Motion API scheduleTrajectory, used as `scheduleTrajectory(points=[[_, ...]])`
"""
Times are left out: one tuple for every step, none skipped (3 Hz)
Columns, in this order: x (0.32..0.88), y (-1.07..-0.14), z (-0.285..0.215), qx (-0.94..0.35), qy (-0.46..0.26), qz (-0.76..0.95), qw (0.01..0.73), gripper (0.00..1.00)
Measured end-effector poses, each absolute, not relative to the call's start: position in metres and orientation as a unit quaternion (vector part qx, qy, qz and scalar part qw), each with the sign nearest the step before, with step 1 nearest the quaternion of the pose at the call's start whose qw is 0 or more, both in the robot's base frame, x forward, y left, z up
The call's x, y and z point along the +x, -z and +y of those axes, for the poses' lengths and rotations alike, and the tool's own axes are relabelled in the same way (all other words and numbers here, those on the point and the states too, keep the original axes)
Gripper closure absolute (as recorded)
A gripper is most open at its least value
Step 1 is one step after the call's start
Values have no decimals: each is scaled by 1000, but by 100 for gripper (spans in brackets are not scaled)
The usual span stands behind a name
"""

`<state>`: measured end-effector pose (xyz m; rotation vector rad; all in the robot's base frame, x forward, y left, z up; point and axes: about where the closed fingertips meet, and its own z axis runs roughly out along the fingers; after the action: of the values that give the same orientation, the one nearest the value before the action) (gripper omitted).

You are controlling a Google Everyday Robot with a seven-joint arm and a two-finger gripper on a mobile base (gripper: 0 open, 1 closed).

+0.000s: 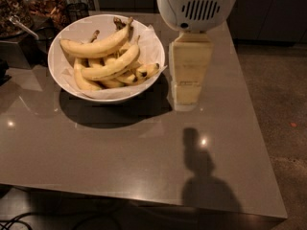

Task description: Pick banana from white bowl

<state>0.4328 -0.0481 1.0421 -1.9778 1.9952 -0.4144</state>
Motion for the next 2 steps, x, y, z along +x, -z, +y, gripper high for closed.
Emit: scheduleTrajectory(points=[[433, -1046, -41, -691, 149, 690, 159, 0], [449, -1045, -10, -706, 157, 670, 166, 0]])
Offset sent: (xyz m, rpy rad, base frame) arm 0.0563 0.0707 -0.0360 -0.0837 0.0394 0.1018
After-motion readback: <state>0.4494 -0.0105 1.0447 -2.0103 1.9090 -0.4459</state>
